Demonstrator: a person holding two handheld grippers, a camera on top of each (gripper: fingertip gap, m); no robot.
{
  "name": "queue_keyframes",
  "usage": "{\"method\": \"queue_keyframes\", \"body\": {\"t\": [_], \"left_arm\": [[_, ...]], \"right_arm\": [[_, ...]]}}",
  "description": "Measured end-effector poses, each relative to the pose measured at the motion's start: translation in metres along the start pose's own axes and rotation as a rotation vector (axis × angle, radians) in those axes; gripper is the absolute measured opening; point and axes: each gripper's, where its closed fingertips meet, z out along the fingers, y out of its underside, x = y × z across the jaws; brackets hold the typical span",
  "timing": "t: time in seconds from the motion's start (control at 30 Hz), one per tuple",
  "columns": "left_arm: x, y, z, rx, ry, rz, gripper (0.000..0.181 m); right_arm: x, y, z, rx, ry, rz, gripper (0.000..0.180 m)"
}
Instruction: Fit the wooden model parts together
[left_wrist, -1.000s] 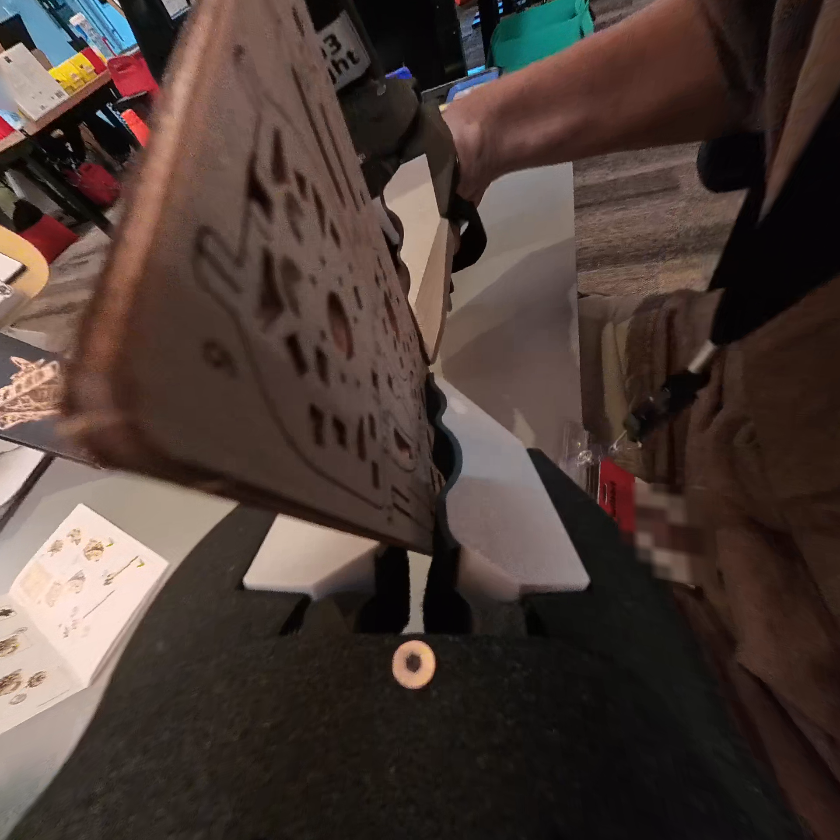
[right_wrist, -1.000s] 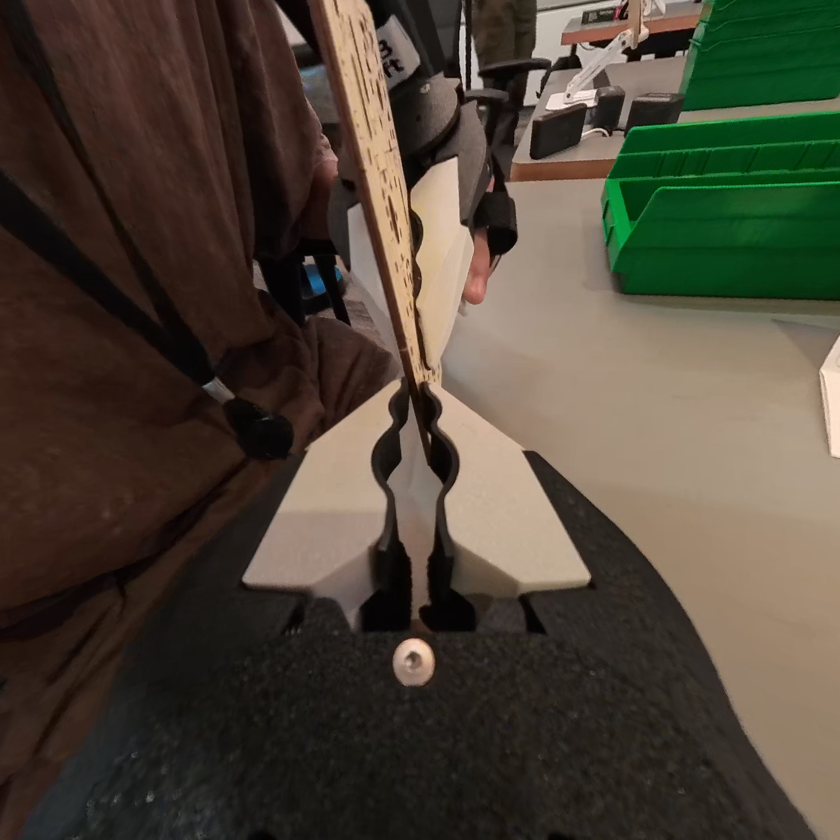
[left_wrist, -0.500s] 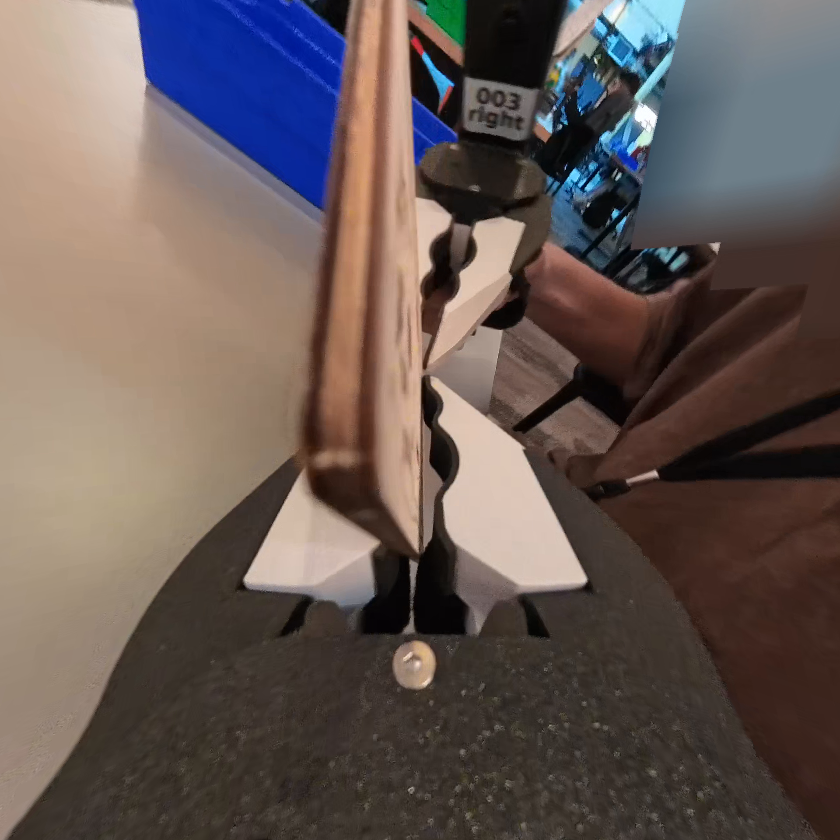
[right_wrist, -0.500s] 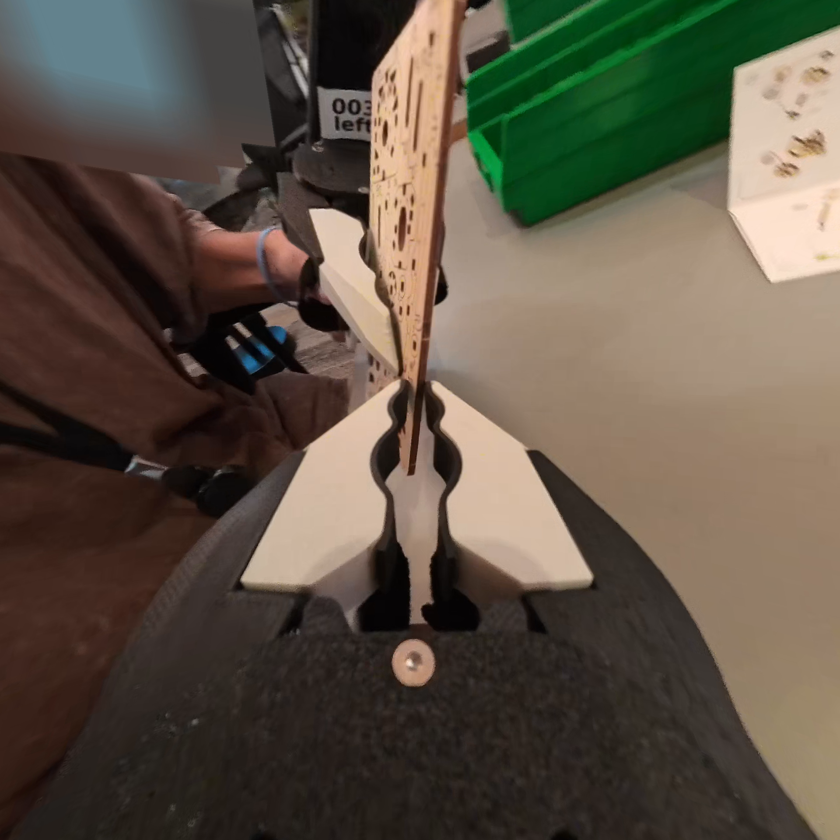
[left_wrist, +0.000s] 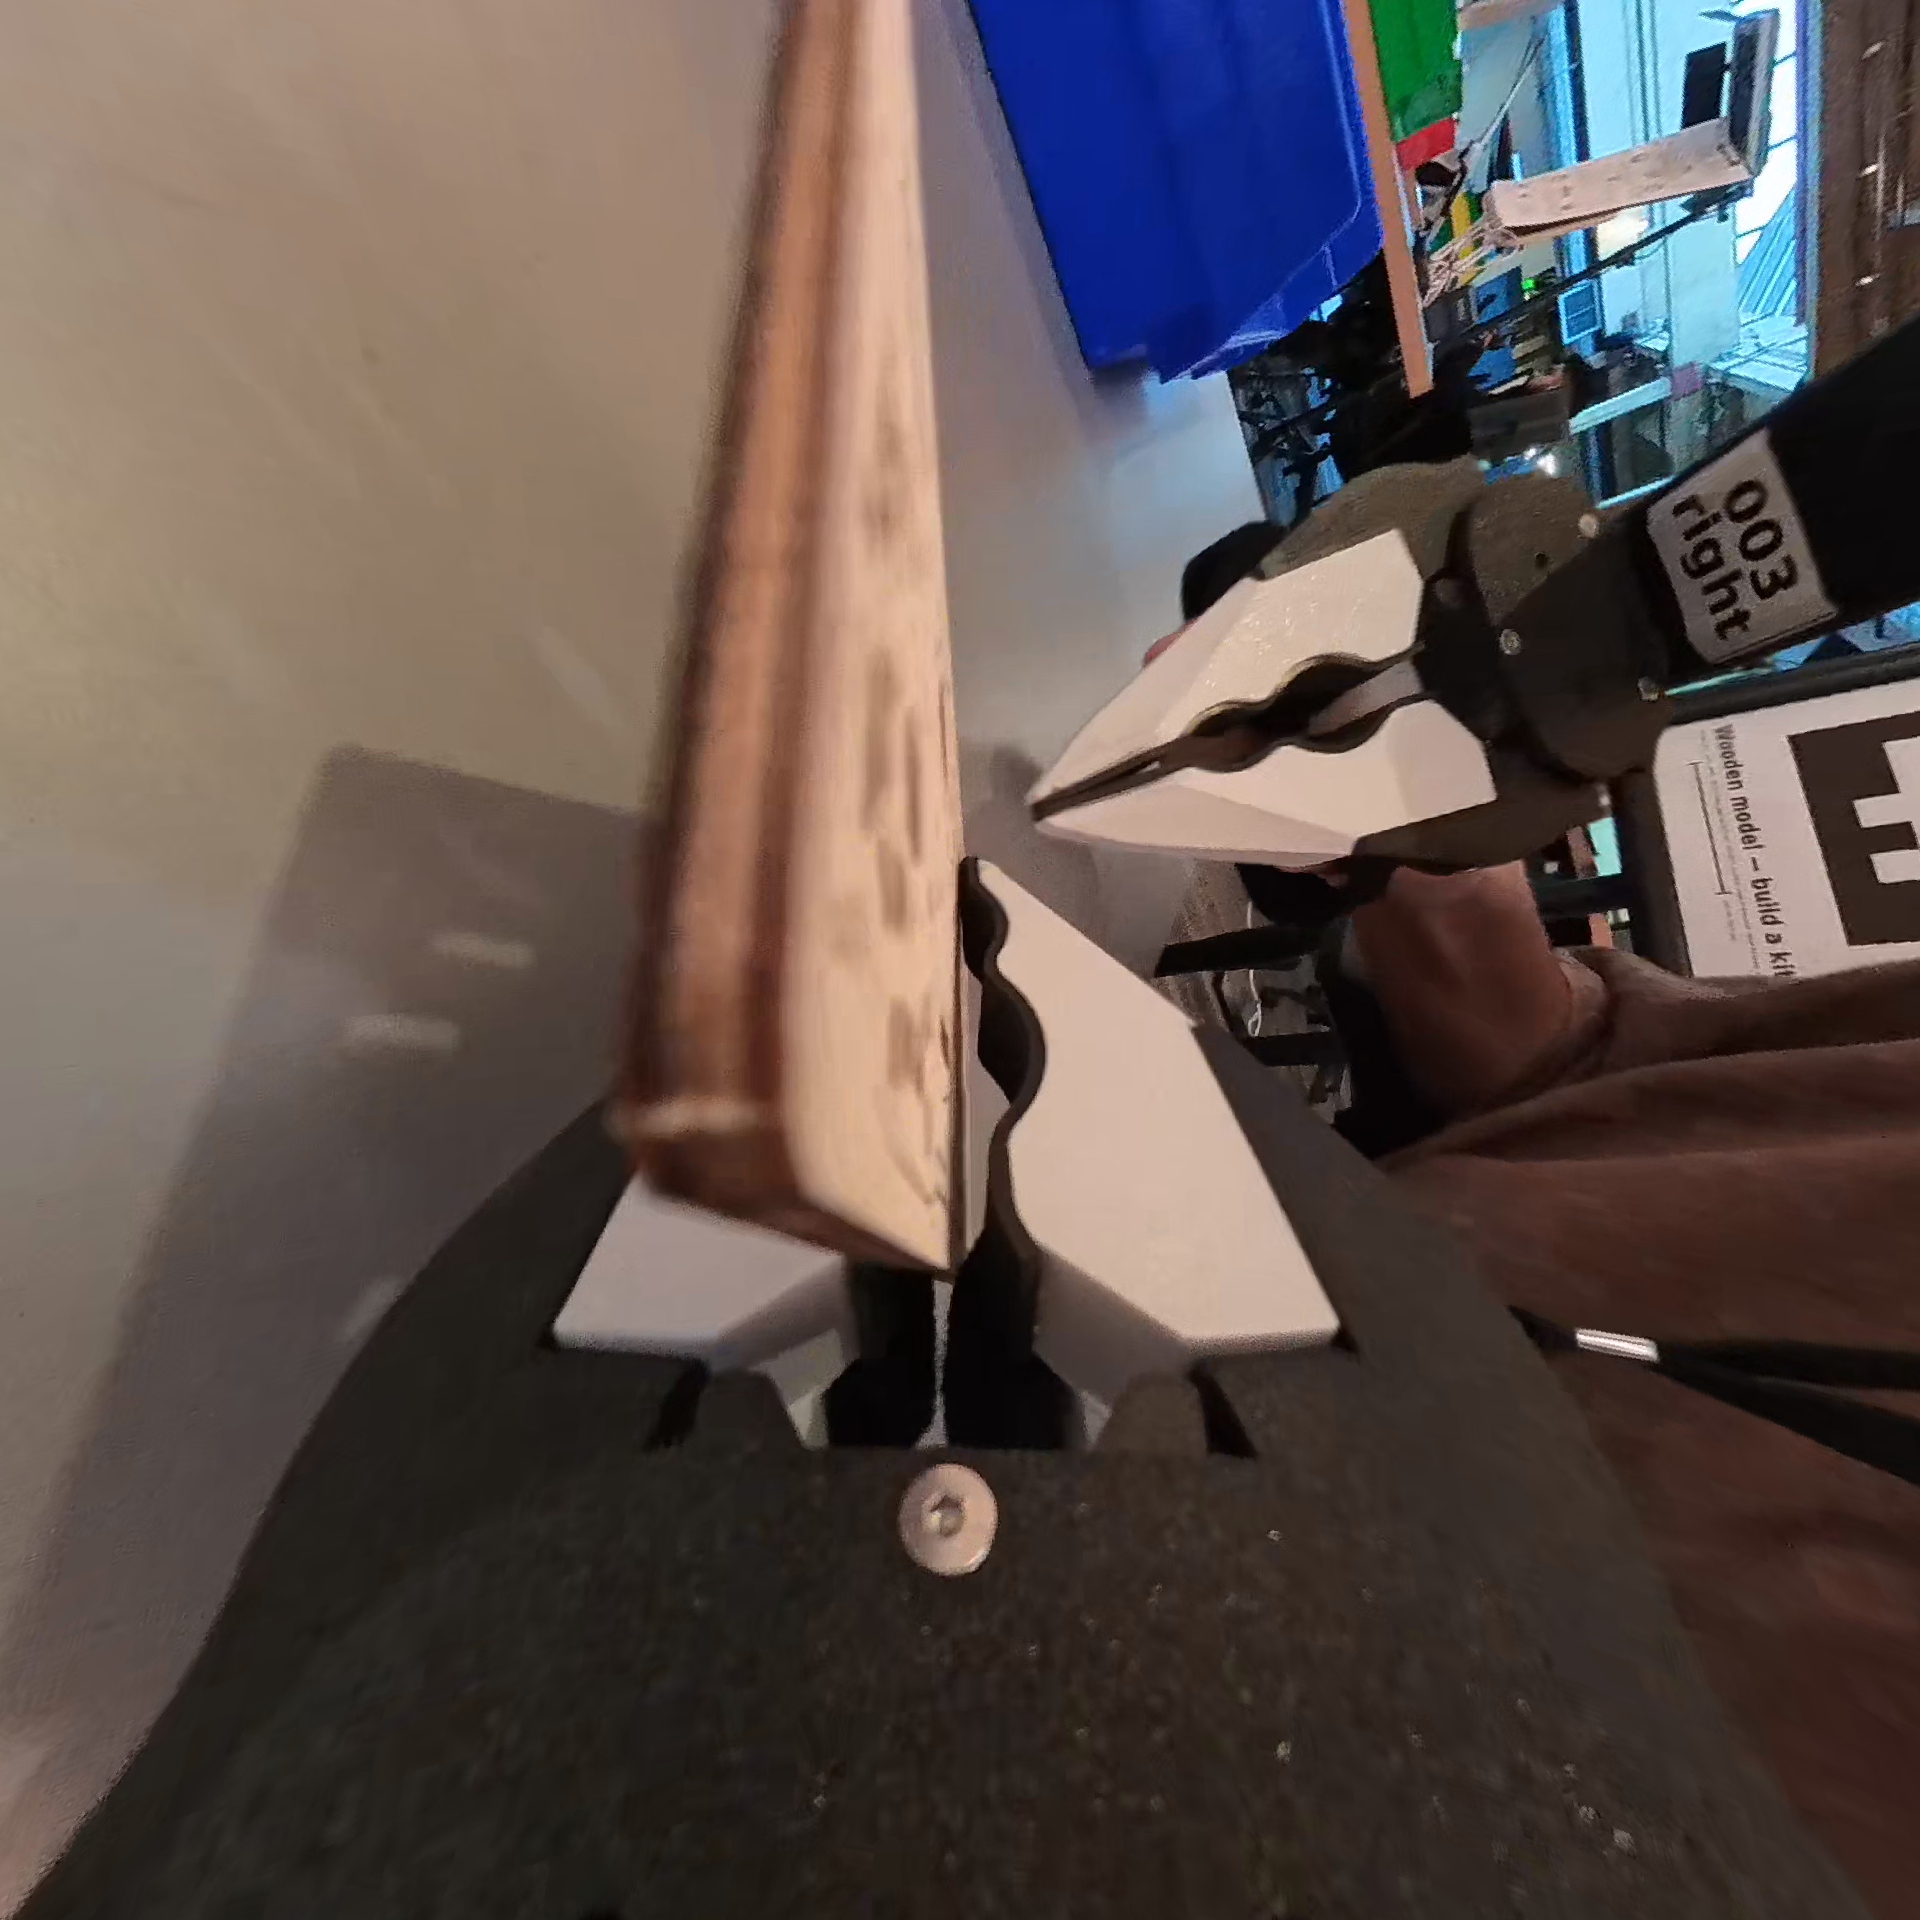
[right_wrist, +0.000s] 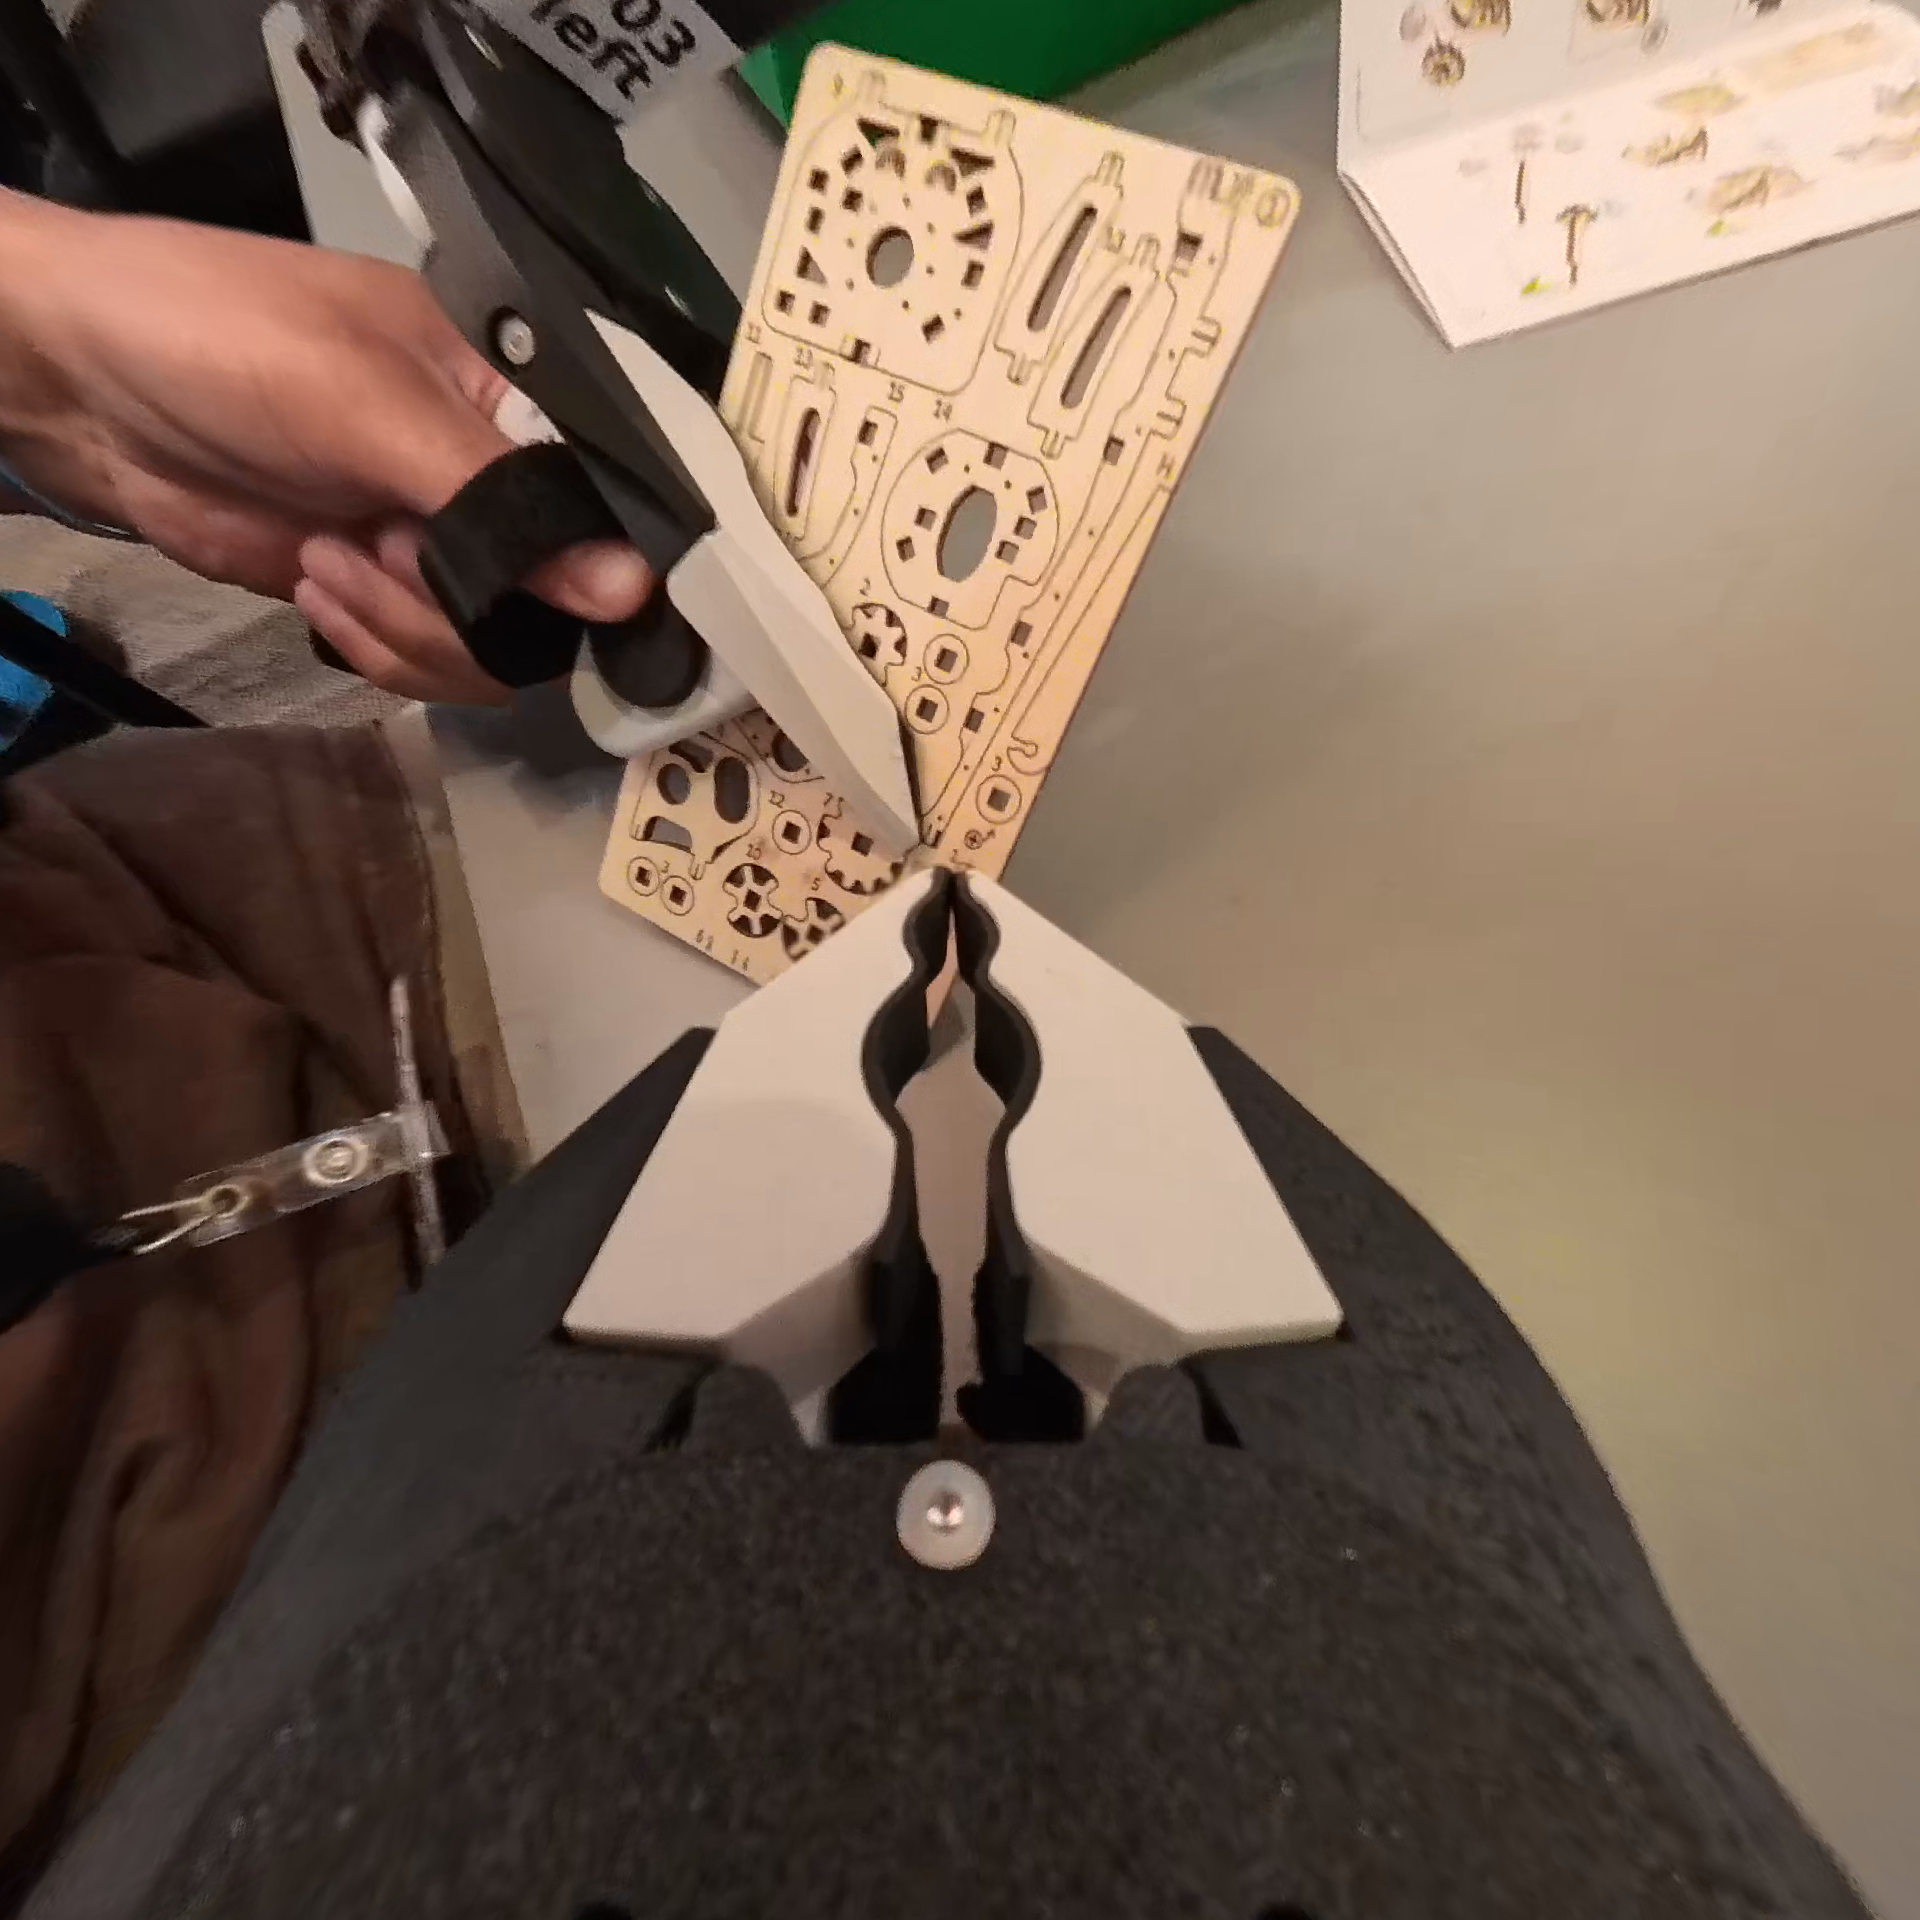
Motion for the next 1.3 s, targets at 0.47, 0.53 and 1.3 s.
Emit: {"method": "queue_keyframes", "body": {"t": [0.47,0.53,1.3], "left_arm": [[-0.005,-0.002,0.002,0.009,-0.023,0.011,0.004],[-0.005,-0.002,0.002,0.007,-0.030,0.023,0.004],[0.028,-0.027,-0.028,0.076,0.215,0.077,0.003]], "right_arm": [[0.005,0.012,0.011,-0.068,0.082,-0.072,0.000],[0.005,0.012,0.011,-0.082,0.108,-0.111,0.000],[0.005,-0.030,-0.021,0.242,-0.220,0.313,0.012]]}}
